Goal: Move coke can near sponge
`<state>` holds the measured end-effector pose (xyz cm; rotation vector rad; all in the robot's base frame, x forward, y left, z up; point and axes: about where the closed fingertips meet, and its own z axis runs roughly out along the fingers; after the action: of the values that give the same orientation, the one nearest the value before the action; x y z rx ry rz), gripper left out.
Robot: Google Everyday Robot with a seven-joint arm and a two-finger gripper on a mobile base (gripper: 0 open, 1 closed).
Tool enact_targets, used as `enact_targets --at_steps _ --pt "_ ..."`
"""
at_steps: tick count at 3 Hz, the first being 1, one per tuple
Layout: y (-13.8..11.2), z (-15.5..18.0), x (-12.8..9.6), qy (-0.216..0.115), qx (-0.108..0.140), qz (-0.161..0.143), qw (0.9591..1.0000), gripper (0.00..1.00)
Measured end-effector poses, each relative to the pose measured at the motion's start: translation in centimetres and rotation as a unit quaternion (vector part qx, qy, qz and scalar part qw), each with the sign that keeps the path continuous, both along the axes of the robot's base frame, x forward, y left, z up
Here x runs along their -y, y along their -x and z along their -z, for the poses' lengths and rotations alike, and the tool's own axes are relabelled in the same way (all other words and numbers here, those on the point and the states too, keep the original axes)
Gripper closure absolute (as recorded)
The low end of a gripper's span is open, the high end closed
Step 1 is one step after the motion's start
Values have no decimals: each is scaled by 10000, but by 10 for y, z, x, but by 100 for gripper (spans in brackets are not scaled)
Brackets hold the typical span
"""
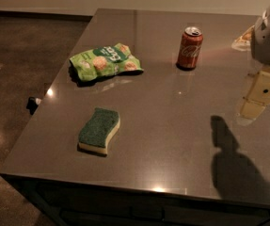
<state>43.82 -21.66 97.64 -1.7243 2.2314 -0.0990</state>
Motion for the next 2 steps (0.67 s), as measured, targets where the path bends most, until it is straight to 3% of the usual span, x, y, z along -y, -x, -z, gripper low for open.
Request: enact_targets --at_steps 2 --pt "-15 -7 -4 -177 78 125 9997 0"
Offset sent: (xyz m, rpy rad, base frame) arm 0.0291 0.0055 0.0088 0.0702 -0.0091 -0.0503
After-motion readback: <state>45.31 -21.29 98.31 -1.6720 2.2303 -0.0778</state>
